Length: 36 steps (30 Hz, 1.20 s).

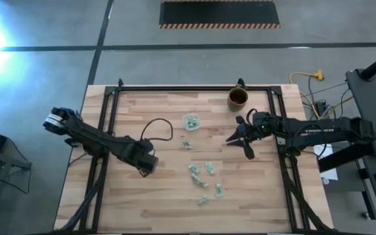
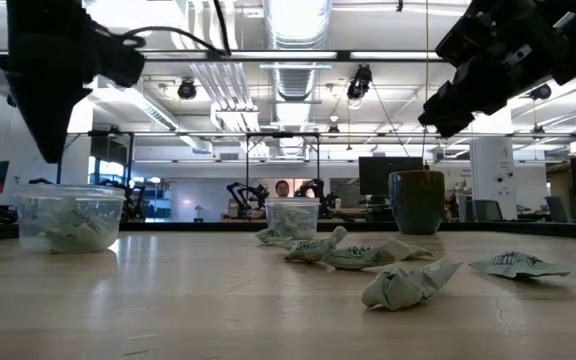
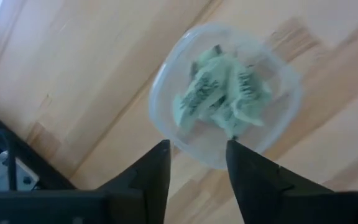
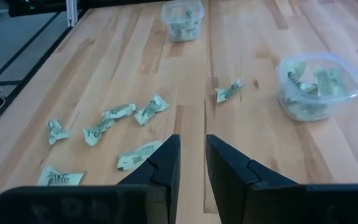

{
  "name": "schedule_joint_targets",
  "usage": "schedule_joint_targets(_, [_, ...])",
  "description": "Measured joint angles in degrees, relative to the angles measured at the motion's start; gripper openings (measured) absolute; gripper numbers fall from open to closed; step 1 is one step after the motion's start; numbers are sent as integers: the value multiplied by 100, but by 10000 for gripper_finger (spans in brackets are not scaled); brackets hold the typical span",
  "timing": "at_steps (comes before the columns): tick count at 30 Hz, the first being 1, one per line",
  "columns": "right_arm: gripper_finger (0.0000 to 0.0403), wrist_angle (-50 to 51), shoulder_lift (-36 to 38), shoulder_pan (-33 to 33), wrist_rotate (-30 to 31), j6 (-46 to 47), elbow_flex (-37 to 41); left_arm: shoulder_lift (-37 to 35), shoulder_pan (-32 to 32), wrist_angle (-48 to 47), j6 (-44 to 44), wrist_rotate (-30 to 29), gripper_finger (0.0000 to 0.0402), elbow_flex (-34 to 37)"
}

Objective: Pick and place Stevia / Truvia into bins
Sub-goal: Put the stevia packet into the top transparent container

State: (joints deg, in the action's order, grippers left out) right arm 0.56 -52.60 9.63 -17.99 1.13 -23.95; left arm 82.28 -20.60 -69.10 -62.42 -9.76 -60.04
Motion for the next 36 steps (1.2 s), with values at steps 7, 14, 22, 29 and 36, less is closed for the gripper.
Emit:
schedule_joint_targets(7, [68,0,0,-12,-547,93,92,-327,-14,682,564,-219,144,-121])
schedule_joint_targets(14, [68,-450,0,-42,-542,515,95,-589,-20,1047,1092,-955,144,-121])
schedule_joint_targets(22, [68,-1332,-387,-240,16,901,50,-669,-15,1038,1659,-1337,144,-119])
schedule_joint_targets(29, [90,-1841,-1842,-443,122,933,-570,-944,-15,1026,2248,-1637,144,-116])
schedule_joint_targets(36, [125,-2096,-3456,-437,323,965,-1658,-1720,-15,1061,2534,-1832,144,81])
